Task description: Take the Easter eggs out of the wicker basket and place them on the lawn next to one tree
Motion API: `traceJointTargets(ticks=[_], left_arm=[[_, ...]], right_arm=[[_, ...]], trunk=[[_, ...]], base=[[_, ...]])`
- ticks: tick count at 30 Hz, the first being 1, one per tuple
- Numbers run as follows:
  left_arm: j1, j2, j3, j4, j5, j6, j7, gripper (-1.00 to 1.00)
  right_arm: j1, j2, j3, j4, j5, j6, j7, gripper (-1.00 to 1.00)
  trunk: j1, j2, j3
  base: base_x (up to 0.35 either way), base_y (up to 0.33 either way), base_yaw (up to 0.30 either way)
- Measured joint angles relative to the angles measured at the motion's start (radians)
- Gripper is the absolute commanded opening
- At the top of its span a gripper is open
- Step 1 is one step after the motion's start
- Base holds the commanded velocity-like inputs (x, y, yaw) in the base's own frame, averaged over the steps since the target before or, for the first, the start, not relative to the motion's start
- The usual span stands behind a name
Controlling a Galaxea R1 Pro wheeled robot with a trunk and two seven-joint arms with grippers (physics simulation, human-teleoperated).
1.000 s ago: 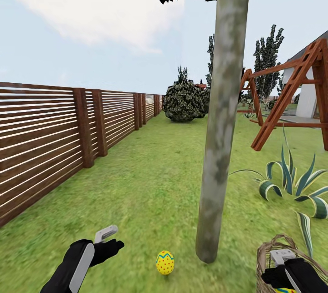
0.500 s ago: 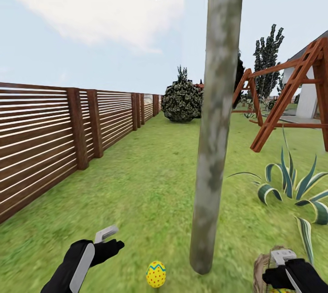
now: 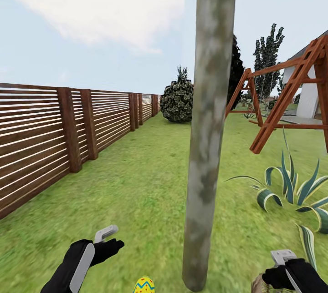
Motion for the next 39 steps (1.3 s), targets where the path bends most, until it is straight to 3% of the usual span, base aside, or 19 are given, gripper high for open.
traceJointTargets(ticks=[39], left_arm=[[0.0, -0.011, -0.001, 0.038, 0.005, -0.003, -0.006, 1.0]], right_arm=[[0.0, 0.0, -0.002, -0.001, -0.001, -0.001, 0.001, 1.0]], trunk=[[0.0, 0.0, 0.0]], base=[[0.008, -0.045, 0.0]])
